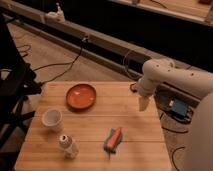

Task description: Knock the bottle over

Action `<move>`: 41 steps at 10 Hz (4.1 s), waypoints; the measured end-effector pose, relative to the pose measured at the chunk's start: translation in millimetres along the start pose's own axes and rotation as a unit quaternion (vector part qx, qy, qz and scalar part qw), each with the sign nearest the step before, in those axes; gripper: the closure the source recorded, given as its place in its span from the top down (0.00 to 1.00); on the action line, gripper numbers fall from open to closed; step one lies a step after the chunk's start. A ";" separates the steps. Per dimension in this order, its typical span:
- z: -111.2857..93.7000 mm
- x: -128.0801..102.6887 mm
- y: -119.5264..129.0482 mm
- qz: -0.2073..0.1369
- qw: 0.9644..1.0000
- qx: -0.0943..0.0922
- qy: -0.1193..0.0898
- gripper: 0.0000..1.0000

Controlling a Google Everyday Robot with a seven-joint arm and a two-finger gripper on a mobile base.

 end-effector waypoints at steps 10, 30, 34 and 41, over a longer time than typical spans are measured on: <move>0.0 0.0 0.0 0.000 1.000 0.000 0.000 0.80; 32.4 -87.8 55.0 -0.081 0.978 -0.133 -0.140 0.00; 38.4 -158.5 89.8 -0.158 0.932 -0.229 -0.232 0.00; 37.8 -163.7 93.0 -0.164 0.928 -0.235 -0.238 0.00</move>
